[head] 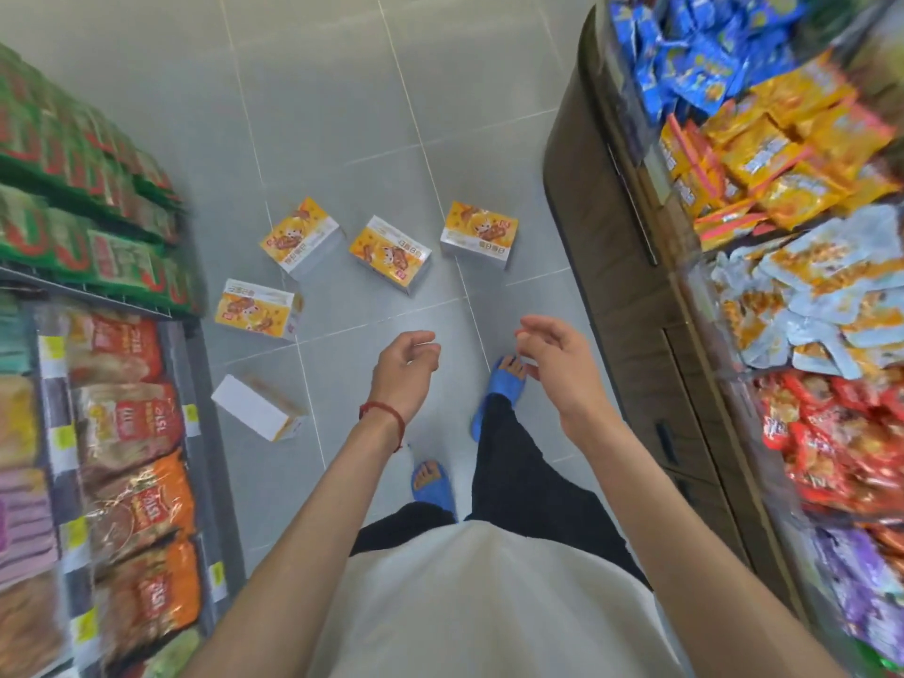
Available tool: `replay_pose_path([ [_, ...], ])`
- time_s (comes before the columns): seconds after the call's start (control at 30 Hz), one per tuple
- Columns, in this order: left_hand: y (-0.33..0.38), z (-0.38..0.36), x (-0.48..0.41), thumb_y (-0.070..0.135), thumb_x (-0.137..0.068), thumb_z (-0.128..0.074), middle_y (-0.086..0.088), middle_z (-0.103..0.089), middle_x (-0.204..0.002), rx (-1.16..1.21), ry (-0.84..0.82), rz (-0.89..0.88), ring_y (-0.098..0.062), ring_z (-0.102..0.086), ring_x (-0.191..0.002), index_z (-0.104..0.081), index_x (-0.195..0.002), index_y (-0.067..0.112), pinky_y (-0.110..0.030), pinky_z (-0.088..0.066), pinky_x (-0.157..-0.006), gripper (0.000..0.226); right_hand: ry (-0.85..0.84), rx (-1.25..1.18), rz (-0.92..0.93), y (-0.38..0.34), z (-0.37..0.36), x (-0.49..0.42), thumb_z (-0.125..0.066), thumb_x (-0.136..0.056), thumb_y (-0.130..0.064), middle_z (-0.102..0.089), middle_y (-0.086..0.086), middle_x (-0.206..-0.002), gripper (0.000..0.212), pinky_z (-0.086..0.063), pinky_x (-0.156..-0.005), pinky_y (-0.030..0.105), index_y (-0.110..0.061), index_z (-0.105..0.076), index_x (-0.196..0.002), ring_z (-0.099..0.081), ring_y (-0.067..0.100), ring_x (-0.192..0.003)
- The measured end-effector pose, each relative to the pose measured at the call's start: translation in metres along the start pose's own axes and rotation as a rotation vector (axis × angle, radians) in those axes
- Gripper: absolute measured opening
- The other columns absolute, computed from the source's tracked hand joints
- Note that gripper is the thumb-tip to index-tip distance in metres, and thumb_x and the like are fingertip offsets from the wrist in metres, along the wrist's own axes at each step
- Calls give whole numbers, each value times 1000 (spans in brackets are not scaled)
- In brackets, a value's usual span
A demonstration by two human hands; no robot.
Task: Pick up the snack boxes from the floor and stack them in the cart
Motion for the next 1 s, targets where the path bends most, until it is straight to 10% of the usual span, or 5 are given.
replay_pose_path([
  [0.73, 147, -32, -267, 15, -98, -58, -8, -71, -116, 6, -68, 205, -24, -68, -108, -65, -98, 26, -32, -51, -89, 14, 7, 173, -209, -117, -35, -276, -56, -102, -14, -66, 3, -125, 28, -52, -103, 37, -15, -65, -129, -63, 19, -115],
  [1.0, 122, -51, -411, 9, -97, -56, 7, -70, -74, -31, -81, 351, -14, -65, -81, -62, -107, 14, -27, -48, -72, 13, 117, 115, -358, -78, -60, -407, -55, -103, -15, -67, 4, -117, 27, -56, -100, 39, -18, -65, -128, -64, 18, -107],
])
Point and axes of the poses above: each hand's wrist, its own x-axis away from the middle knuckle, its own z-axis out of the back of the hand, y = z × x, the point moved 3 cm from there along -x, towards the middle knuckle
